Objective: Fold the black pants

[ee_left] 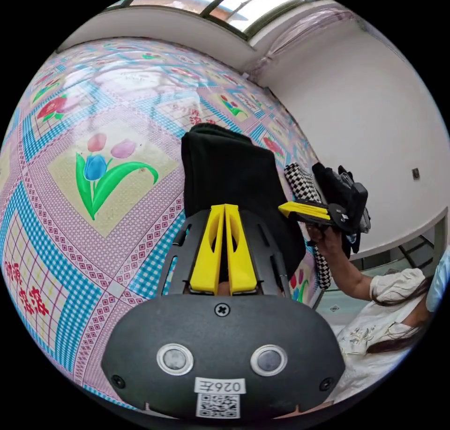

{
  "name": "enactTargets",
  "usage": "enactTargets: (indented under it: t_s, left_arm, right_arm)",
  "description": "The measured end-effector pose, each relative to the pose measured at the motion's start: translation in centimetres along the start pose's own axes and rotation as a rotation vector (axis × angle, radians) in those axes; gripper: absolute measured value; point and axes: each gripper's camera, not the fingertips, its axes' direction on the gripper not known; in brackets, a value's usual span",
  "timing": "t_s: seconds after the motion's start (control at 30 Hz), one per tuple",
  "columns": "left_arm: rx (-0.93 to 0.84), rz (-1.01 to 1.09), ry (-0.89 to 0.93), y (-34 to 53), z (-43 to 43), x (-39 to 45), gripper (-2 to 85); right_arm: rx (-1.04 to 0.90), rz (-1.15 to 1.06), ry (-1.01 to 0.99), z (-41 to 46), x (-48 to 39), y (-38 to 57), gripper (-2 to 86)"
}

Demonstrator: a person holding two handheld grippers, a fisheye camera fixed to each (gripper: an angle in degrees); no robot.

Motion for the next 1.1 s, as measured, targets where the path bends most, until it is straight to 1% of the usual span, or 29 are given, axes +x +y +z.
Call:
enactTargets:
  t_s: [0.07, 0.13, 0.17, 0.2, 0.23, 0.27, 0.3, 0.33, 0.37, 0.4, 0.43, 0.47, 0.5, 0.53, 0.57, 0.6, 0.63, 0.67, 0.7, 0.73, 0.77, 0.8, 0.83, 0.9, 0.97, 1.0, 1.03, 1.07, 1.1]
  left_arm:
    - [0.054, 0.046, -0.017, 2.1, -3.0, 3.3, -1.0]
    - [0.146, 0.11, -0.09, 6.7, -6.5, 8.3, -1.0]
    - [0.16, 0.123, -0.115, 7.9, -6.9, 9.4, -1.0]
    - [0.143, 0.159, -0.179, 9.5, -6.5, 10.9, -1.0]
    - [0.038, 0.195, -0.263, 10.2, -4.7, 11.7, -1.0]
    - [-0.034, 0.2, -0.298, 10.4, -3.5, 11.7, -1.0]
    - [-0.114, 0.158, -0.302, 10.8, -2.5, 11.6, -1.0]
    - [-0.07, 0.121, -0.289, 11.3, -4.3, 12.5, -1.0]
    - [-0.042, 0.127, -0.281, 11.6, -5.6, 13.3, -1.0]
    - [0.033, 0.144, -0.282, 12.5, -8.6, 15.4, -1.0]
    - [0.106, 0.161, -0.3, 13.8, -12.0, 17.6, -1.0]
    - [0.141, 0.176, -0.309, 14.6, -13.7, 18.9, -1.0]
    - [0.219, 0.208, -0.335, 16.5, -17.6, 21.4, -1.0]
    - [0.308, 0.238, -0.361, 18.8, -21.6, 23.9, -1.0]
    - [0.354, 0.255, -0.369, 20.0, -23.6, 25.1, -0.9]
    - [0.455, 0.292, -0.373, 22.7, -27.5, 27.4, -0.9]
    - [0.572, 0.353, -0.347, 25.4, -31.1, 29.6, -0.9]
    - [0.63, 0.395, -0.324, 26.8, -32.7, 30.6, -0.8]
    - [0.739, 0.423, -0.248, 29.1, -35.6, 32.0, -0.6]
    - [0.823, 0.43, -0.118, 30.6, -38.2, 32.8, -0.5]
    - [0.848, 0.45, -0.043, 31.1, -39.3, 33.2, -0.4]
    - [0.87, 0.512, 0.098, 31.4, -41.2, 34.1, -0.6]
    - [0.866, 0.571, 0.182, 31.4, -42.9, 35.4, -0.7]
    - [0.864, 0.603, 0.179, 31.3, -45.3, 38.1, -0.6]
    - [0.919, 0.667, 0.104, 32.0, -47.4, 41.0, -0.1]
    - [0.988, 0.744, 0.084, 32.9, -48.5, 42.7, 0.5]
    - [1.056, 0.817, 0.12, 33.6, -49.4, 43.8, 6.2]
    - [1.071, 0.839, 0.163, 33.7, -49.7, 44.0, 9.0]
    - [1.068, 0.849, 0.268, 33.3, -50.1, 44.0, 12.2]
  right_arm:
    - [0.053, -0.022, 0.081, -3.2, -3.5, 1.7, -0.9]
    - [0.135, -0.055, 0.079, -5.8, -6.8, 4.4, -0.9]
    - [0.174, -0.061, 0.067, -6.6, -8.9, 6.4, -0.9]
    - [0.183, -0.058, 0.069, -6.5, -9.8, 7.3, -0.9]
    - [0.155, -0.075, 0.1, -5.0, -11.5, 8.4, -0.9]
    - [0.032, -0.12, 0.151, -1.7, -12.6, 8.4, -0.9]
    - [-0.046, -0.139, 0.169, 0.3, -12.9, 8.4, -0.9]
    - [-0.028, -0.108, 0.137, 1.0, -12.9, 8.6, -0.9]
    - [-0.022, -0.044, 0.089, -0.6, -12.5, 8.6, -0.8]
    - [-0.014, -0.043, 0.064, -1.6, -12.5, 8.6, -0.8]
    - [0.066, -0.017, 0.055, -4.6, -13.0, 9.4, -0.7]
    - [0.194, 0.005, 0.059, -8.7, -13.8, 11.1, -0.5]
    - [0.252, 0.004, 0.061, -10.8, -14.4, 12.1, -0.4]
    - [0.387, -0.005, 0.08, -15.6, -16.0, 14.6, 0.0]
    - [0.522, -0.02, 0.112, -20.2, -17.6, 17.7, 1.1]
    - [0.591, -0.031, 0.133, -22.3, -18.4, 19.4, 1.9]
    - [0.715, -0.061, 0.183, -26.1, -20.0, 22.6, 3.9]
    - [0.809, -0.107, 0.23, -29.1, -21.4, 25.4, 6.2]
    - [0.841, -0.124, 0.245, -30.2, -21.9, 26.5, 6.8]
    - [0.892, -0.15, 0.257, -32.5, -22.6, 28.4, 8.0]
    - [0.929, -0.168, 0.258, -34.5, -23.0, 29.8, 3.7]
    - [0.942, -0.181, 0.252, -35.4, -23.3, 30.4, 1.6]
    - [0.952, -0.216, 0.23, -37.3, -23.7, 31.4, 0.3]
    - [0.954, -0.205, 0.224, -39.9, -23.8, 31.9, -0.6]
    - [0.965, -0.207, 0.299, -42.7, -23.3, 32.1, -0.9]
    - [0.981, -0.21, 0.319, -43.2, -23.0, 32.2, -0.9]
    - [1.006, -0.217, 0.337, -43.8, -22.1, 32.3, -0.9]
    - [1.003, -0.21, 0.314, -44.0, -20.5, 32.0, -0.9]
    - [0.99, -0.198, 0.288, -44.1, -19.6, 31.7, -0.9]
